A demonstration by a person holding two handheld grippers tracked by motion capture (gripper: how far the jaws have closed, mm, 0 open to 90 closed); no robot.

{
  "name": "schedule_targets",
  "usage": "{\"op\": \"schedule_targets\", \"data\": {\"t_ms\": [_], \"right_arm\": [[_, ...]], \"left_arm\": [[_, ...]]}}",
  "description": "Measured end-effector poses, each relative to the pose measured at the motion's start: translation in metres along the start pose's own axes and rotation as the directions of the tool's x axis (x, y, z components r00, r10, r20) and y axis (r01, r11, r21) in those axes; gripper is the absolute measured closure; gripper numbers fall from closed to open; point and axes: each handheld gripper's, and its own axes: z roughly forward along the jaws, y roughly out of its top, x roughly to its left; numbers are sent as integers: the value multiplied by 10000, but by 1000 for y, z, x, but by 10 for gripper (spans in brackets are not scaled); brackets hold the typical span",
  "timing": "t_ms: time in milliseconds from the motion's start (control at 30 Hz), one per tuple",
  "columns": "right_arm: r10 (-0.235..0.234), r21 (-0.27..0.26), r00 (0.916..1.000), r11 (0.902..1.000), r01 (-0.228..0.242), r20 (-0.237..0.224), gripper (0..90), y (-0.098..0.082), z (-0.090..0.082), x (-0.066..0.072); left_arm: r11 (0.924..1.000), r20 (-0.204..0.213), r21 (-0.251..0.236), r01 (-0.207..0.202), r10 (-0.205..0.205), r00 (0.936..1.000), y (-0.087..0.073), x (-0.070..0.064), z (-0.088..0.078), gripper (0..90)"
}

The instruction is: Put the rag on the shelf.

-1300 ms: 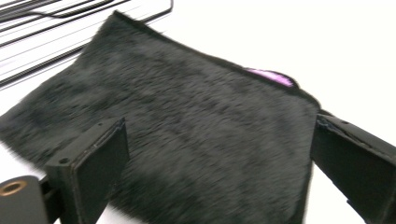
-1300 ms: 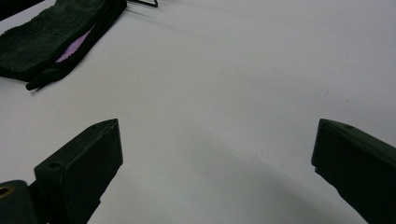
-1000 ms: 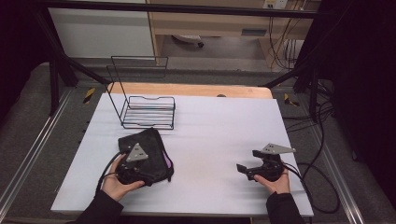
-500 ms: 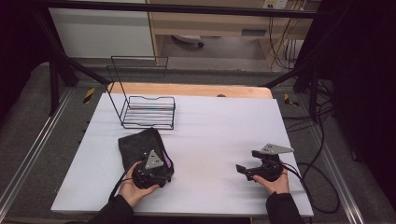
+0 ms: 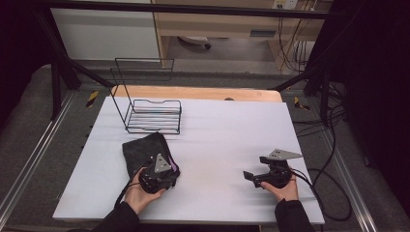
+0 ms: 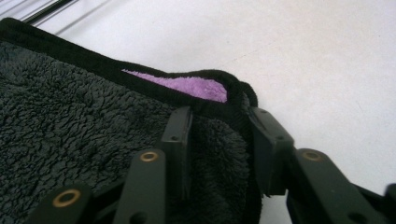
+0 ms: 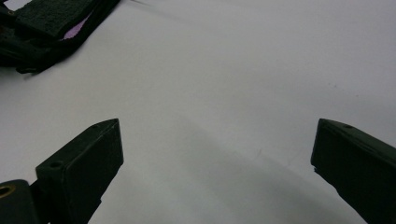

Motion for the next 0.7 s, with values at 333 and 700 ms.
{"op": "schedule_targets", "data": {"t_ms": [333, 700], "right_arm": [[-68, 66, 10000, 10000, 68, 2, 30, 0, 1, 0], [-92, 47, 9999, 9999, 92, -41, 32, 0, 1, -1]], "left_arm": [[9965, 804, -147, 819, -805, 9935, -2, 17, -3, 793], [9904, 1288, -639, 1223, -1133, 9852, -2, 26, -12, 810]]}}
